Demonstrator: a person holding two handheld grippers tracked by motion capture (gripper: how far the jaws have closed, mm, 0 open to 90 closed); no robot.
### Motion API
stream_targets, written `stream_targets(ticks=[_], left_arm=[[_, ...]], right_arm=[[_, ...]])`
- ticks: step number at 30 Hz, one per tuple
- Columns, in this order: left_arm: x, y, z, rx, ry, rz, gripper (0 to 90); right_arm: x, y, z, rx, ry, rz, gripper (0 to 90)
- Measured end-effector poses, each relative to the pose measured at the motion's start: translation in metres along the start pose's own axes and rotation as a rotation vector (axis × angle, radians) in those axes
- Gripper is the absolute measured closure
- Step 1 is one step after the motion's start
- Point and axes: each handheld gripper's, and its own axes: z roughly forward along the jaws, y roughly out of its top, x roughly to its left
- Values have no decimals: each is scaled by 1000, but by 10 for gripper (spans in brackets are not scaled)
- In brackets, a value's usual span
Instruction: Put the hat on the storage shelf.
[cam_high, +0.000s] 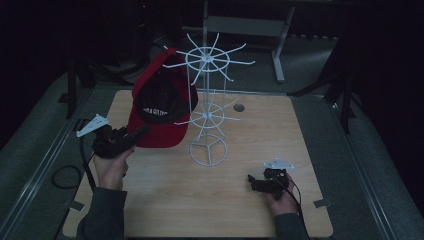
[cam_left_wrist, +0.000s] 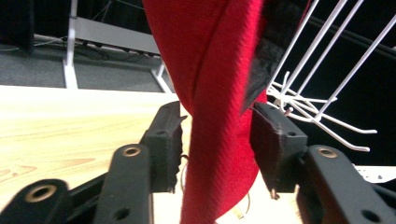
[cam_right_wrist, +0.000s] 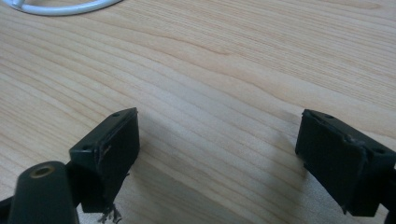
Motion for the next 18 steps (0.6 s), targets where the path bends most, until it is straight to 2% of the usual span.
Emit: stream_targets(ticks=[4,9,18], left_arm=[[1,-1,0,0,23,-5,449],[3,-2,-1,4,25,-4,449],[5,-1,-5,3,63,14,423]], right_arm=[[0,0,0,1,1,1,134],[0,0,0,1,0,1,134],[0,0,0,2,1,2,134]])
